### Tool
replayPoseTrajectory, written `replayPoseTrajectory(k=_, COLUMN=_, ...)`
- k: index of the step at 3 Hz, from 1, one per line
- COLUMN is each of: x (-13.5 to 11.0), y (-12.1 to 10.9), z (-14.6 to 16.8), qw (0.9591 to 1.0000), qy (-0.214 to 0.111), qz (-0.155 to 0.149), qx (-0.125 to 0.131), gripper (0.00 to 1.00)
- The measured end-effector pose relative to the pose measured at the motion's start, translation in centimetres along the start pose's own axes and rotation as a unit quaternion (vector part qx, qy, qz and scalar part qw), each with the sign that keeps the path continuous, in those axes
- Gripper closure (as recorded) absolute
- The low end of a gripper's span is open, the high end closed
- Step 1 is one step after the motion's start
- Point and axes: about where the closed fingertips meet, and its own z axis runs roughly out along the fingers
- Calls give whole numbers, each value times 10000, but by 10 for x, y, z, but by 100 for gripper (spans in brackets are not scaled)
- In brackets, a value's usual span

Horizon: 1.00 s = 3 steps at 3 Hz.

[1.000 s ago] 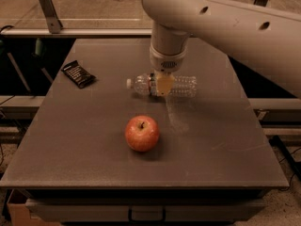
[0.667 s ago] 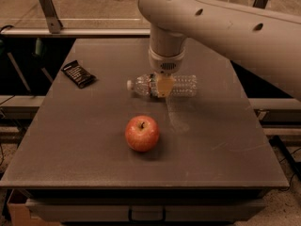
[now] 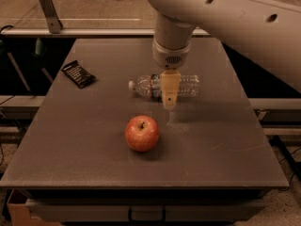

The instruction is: Knock water bottle over

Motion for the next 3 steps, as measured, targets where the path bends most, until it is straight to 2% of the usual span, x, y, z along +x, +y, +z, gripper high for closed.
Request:
replayPoseTrajectory(k=1, x=9, y=-1, z=-13, qw=9997, qy=-226, qz=81, qx=-43, gripper=0)
replayPoseTrajectory(k=3, x=71, y=-7, z=-49, qw=9929, qy=-1025, qz=599, qx=-99, gripper=0)
